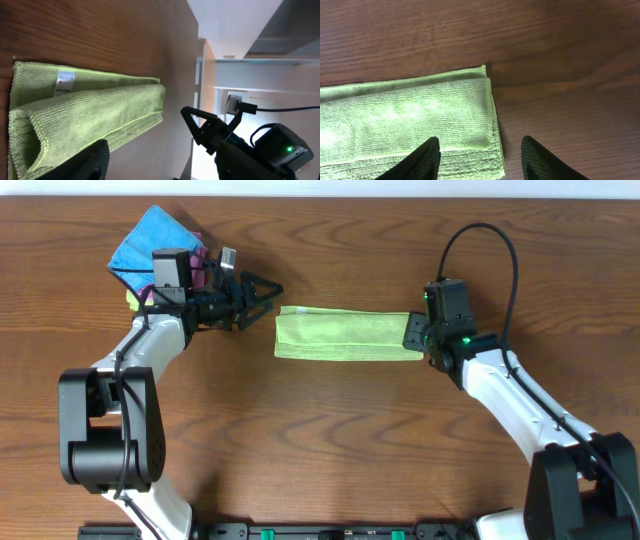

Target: Fold the cloth

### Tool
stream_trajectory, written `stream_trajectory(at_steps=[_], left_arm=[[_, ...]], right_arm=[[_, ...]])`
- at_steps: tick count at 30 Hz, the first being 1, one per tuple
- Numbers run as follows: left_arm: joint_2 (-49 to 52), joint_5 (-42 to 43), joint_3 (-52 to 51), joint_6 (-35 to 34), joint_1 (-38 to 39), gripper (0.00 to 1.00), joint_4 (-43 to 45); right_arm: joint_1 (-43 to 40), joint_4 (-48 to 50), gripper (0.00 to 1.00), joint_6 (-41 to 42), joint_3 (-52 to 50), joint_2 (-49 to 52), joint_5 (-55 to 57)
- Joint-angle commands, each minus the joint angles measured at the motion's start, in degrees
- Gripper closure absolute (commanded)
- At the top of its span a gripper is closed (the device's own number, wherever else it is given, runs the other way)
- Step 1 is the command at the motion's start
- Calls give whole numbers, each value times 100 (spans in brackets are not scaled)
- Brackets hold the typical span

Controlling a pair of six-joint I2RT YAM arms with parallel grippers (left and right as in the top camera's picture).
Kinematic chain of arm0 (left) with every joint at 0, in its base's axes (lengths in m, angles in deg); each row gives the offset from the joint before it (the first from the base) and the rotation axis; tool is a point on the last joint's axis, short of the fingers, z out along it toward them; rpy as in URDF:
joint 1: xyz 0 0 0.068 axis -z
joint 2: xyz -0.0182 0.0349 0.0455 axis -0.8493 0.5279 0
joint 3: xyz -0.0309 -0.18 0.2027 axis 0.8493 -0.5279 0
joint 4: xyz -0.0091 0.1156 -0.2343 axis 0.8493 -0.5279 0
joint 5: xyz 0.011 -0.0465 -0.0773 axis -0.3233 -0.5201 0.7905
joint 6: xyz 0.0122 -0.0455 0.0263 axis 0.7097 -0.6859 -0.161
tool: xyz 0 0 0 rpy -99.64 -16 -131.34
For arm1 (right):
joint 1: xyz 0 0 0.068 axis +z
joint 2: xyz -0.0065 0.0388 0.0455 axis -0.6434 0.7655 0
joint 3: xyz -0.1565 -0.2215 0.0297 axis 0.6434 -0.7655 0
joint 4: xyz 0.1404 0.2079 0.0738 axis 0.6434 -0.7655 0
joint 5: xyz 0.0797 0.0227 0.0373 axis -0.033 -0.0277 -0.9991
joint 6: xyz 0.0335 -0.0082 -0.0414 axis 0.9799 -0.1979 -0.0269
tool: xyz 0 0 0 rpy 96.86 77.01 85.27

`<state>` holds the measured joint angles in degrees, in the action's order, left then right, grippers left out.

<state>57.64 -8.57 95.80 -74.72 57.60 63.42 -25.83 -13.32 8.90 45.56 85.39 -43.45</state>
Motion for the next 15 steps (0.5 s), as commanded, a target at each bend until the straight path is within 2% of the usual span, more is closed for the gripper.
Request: stream_trajectory(at_steps=[1,3,4,8,11,15], left_arm=[[-109,-107,46,-20,72,35,4],[-109,-341,46,-15,223,67,2],[-107,-538,46,-13,341,92,-4],[-107,-1174,46,144,702,94,-94],[-103,-1891,46,643,1036,94,-551],[-103,-3156,46,1283,1375,94,-1314]], right_arm=[[35,-7,46,114,17,-63,46],[35,-7,44,140,17,-63,-15],[33,-11,42,219,17,-61,-105],[-50,-144,30,1180,17,-61,-457],[-267,-157,18,1443,9,-50,-922],[-518,-155,16,1438,-2,-44,-1314]])
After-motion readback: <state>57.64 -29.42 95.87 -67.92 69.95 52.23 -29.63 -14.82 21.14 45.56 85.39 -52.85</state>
